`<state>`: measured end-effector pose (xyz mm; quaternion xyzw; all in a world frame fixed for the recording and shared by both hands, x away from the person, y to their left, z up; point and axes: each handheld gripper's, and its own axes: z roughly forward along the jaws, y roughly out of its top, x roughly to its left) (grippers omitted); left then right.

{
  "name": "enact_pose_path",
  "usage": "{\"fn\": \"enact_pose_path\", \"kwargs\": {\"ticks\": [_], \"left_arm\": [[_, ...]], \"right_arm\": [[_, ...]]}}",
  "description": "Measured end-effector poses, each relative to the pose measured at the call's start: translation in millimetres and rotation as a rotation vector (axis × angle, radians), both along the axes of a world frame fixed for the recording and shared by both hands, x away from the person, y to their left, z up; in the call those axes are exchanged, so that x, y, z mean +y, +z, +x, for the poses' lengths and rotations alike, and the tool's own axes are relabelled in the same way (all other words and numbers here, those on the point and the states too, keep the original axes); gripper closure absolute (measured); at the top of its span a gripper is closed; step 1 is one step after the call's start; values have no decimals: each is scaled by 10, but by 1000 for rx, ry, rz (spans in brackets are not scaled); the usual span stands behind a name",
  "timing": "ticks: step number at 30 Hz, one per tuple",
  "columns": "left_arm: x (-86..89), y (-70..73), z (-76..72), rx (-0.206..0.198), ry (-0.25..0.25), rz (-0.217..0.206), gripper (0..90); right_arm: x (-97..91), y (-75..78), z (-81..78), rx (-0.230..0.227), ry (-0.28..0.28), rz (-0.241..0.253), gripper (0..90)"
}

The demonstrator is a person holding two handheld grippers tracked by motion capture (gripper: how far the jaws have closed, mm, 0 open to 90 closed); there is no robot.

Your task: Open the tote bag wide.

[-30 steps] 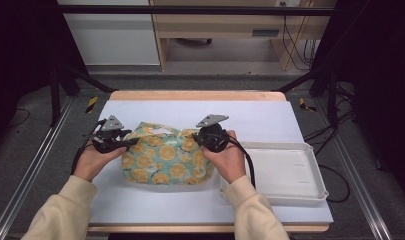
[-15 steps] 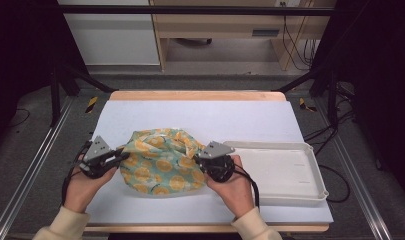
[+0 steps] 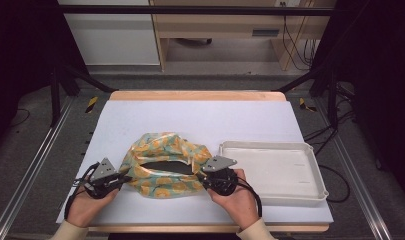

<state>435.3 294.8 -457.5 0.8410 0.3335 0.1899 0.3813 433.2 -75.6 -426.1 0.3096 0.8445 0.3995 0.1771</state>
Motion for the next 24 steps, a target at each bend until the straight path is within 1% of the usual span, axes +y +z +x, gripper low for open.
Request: {"fn": "enact_pose_path", "kwargs": {"ticks": [1, 3, 4, 5, 6, 8, 13, 16, 18, 19, 20, 23, 24], "left_arm": [[-2, -4, -3, -2, 2, 1, 834], [-18, -5, -8, -3, 2, 5, 835], [-18, -5, -8, -3, 2, 5, 836], [-27, -6, -9, -6, 1, 12, 836], [-37, -10, -8, -3, -3, 14, 837], [-38, -11, -7, -5, -4, 16, 837], [-31, -7, -14, -13, 1, 22, 838], [-42, -5, -19, -15, -3, 27, 838], [-44, -3, -20, -16, -5, 30, 839], [-43, -3, -20, -16, -4, 30, 839], [-43, -3, -18, -14, -6, 29, 839], [-47, -3, -14, -13, -9, 31, 840], [-50, -4, -17, -15, -9, 33, 840]], "right_arm": [[-8, 38, -2, 3, -3, 8, 552], [-18, 123, -1, -1, 1, 5, 443], [-18, 123, -1, -1, 1, 5, 443], [-24, 168, -2, -14, -4, 11, 404], [-38, 277, 14, -25, -3, 23, 320], [-40, 363, 44, -30, 9, 23, 261], [-29, 627, 188, -43, -1, 31, 226], [21, 714, 306, -53, -9, 22, 245], [69, 721, 401, -40, -6, 19, 271], [69, 721, 401, -40, -6, 19, 271], [140, 688, 518, -23, -1, 14, 331], [236, 631, 657, -11, -2, -1, 370], [275, 607, 732, -5, -7, -13, 382]]}}
